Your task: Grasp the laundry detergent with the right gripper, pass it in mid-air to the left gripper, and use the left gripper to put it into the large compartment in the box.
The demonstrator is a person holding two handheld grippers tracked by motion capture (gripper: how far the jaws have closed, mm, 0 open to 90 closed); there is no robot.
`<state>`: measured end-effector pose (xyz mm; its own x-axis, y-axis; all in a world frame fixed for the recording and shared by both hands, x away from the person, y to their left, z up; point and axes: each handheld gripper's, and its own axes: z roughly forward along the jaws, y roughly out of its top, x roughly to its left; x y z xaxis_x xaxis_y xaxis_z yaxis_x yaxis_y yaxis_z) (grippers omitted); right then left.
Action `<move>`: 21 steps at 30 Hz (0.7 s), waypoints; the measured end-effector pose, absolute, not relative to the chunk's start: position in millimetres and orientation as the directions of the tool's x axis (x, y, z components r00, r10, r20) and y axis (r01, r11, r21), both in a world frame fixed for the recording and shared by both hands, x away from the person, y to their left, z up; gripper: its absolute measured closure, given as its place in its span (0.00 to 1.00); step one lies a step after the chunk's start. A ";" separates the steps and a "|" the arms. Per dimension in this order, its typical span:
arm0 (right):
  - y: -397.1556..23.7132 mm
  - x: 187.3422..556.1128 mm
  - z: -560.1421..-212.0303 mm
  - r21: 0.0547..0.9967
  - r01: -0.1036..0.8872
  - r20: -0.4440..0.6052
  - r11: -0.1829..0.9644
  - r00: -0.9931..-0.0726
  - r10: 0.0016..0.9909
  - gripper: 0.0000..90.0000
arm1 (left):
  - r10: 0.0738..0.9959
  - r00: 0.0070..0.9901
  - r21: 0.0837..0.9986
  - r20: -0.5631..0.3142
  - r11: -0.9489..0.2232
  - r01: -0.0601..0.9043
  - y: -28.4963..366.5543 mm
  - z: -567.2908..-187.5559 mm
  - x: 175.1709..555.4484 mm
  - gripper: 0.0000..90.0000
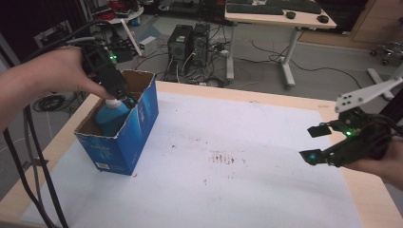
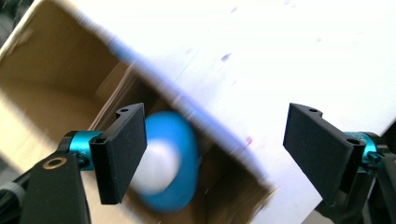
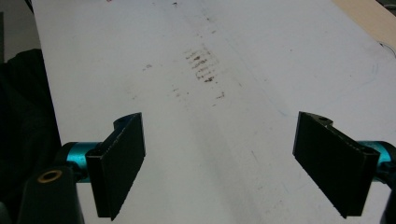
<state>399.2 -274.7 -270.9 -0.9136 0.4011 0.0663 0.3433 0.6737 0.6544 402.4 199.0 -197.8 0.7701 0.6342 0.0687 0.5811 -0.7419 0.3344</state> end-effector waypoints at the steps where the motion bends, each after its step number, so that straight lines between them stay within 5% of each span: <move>1: -272.8 398.9 -270.5 0.651 0.340 0.064 0.678 -0.915 0.398 0.18 | 0.611 0.789 0.330 0.065 -0.759 0.561 190.4 -198.0 402.5 0.24; 8: -262.3 393.0 -267.2 0.639 0.323 0.039 0.698 -0.920 0.390 0.18 | 0.487 0.871 0.325 0.063 -0.835 0.443 131.5 -213.1 401.4 0.24; 21: -251.7 388.5 -265.5 0.631 0.302 0.020 0.714 -0.927 0.374 0.18 | 0.410 0.910 0.311 0.063 -0.874 0.373 79.6 -259.9 402.2 0.24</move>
<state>388.5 -251.7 -265.5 -0.9274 0.3736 0.0202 0.3016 0.7145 0.6313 402.2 79.6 -259.9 0.9098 0.4103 0.0631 0.3728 -0.8744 0.3106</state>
